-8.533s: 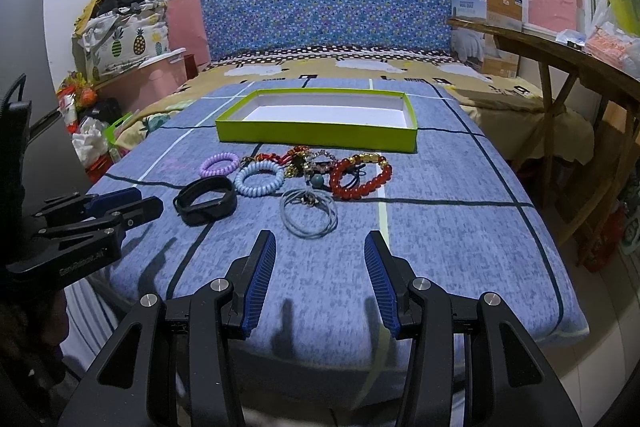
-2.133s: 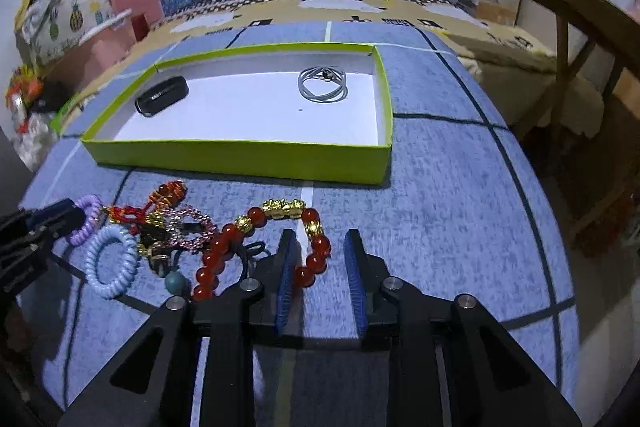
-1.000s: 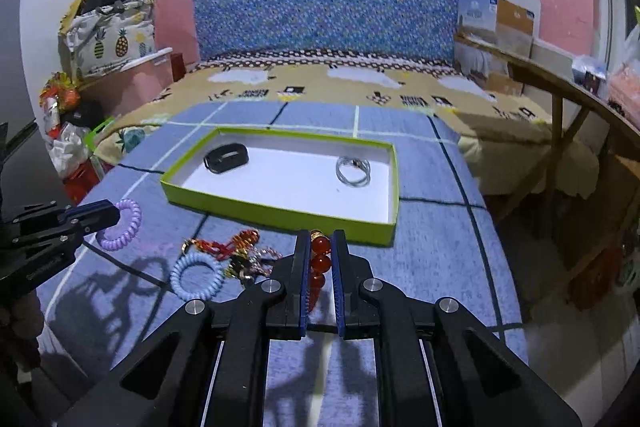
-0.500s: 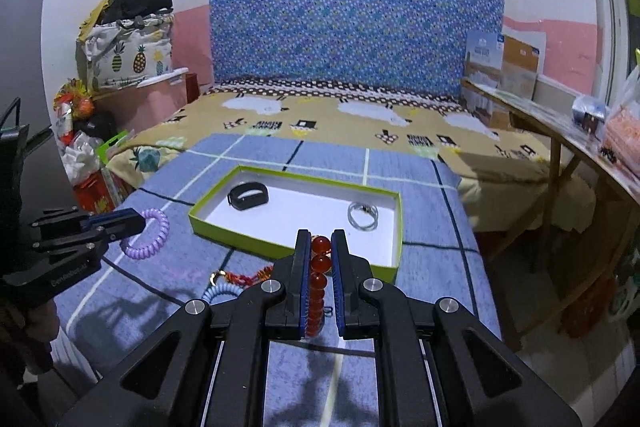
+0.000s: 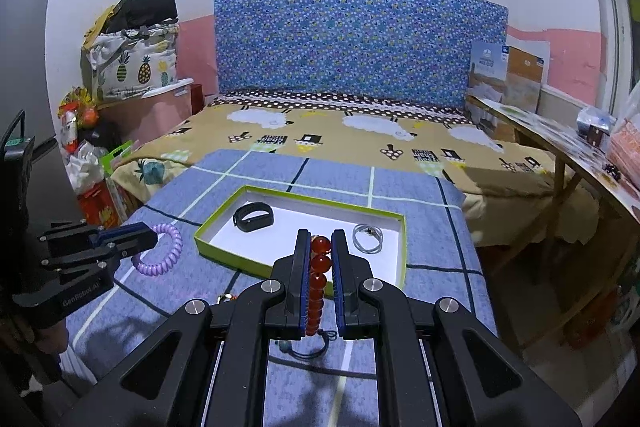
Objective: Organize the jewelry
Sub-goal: 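Carry the red bracelet and purple coil into the green box and open both grippers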
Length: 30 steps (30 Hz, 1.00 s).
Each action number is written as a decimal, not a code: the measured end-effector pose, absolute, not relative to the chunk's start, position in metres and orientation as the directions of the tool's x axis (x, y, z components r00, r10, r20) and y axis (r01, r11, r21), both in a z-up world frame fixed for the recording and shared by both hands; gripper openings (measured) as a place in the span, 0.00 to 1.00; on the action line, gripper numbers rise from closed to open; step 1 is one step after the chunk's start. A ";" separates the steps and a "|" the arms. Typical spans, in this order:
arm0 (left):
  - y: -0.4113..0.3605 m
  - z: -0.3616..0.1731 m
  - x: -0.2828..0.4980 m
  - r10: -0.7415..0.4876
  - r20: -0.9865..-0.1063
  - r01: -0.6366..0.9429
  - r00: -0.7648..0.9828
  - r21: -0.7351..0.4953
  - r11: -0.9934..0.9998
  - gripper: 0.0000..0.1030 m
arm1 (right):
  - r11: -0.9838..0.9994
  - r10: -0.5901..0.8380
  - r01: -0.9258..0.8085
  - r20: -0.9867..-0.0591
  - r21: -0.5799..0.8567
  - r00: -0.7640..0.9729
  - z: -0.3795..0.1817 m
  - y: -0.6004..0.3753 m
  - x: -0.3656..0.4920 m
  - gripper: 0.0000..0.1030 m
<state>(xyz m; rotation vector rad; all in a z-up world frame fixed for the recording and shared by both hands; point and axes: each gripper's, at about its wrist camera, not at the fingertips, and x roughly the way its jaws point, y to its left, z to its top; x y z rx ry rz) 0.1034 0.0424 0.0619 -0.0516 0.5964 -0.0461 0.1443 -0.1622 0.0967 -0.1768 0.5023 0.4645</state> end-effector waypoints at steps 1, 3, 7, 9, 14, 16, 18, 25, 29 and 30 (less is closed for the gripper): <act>0.042 0.062 0.106 -0.058 -0.561 0.028 0.826 -0.061 0.998 0.09 | 0.882 0.386 -0.470 -0.502 -0.047 0.774 0.096 -0.162 0.147 0.09; 0.042 0.061 0.111 -0.055 -0.563 0.026 0.824 -0.060 0.998 0.09 | 0.882 0.387 -0.469 -0.505 -0.041 0.771 0.096 -0.162 0.152 0.09; 0.044 0.060 0.125 -0.054 -0.566 0.024 0.822 -0.059 0.998 0.09 | 0.886 0.382 -0.463 -0.514 -0.033 0.768 0.092 -0.162 0.169 0.09; 0.046 0.060 0.133 -0.055 -0.567 0.025 0.822 -0.061 0.998 0.09 | 0.888 0.380 -0.459 -0.520 -0.027 0.765 0.090 -0.162 0.178 0.09; 0.052 0.058 0.154 -0.048 -0.567 0.018 0.823 -0.059 0.998 0.09 | 0.894 0.371 -0.448 -0.529 -0.020 0.763 0.086 -0.161 0.203 0.09; 0.054 0.056 0.163 -0.045 -0.570 0.014 0.821 -0.060 0.998 0.09 | 0.896 0.368 -0.444 -0.534 -0.016 0.761 0.084 -0.160 0.213 0.09; 0.055 0.053 0.173 -0.041 -0.575 0.007 0.817 -0.060 0.998 0.09 | 0.898 0.365 -0.440 -0.541 -0.011 0.758 0.080 -0.160 0.225 0.09; 0.060 0.036 0.201 -0.026 -0.610 -0.010 0.792 -0.056 0.998 0.09 | 0.901 0.361 -0.435 -0.580 0.013 0.730 0.061 -0.158 0.255 0.09; 0.060 0.022 0.211 -0.027 -0.637 -0.012 0.770 -0.056 0.998 0.09 | 0.903 0.353 -0.429 -0.615 0.026 0.705 0.043 -0.157 0.269 0.09; 0.059 0.019 0.213 -0.026 -0.644 -0.013 0.765 -0.056 0.998 0.09 | 0.904 0.348 -0.427 -0.624 0.027 0.699 0.038 -0.157 0.271 0.09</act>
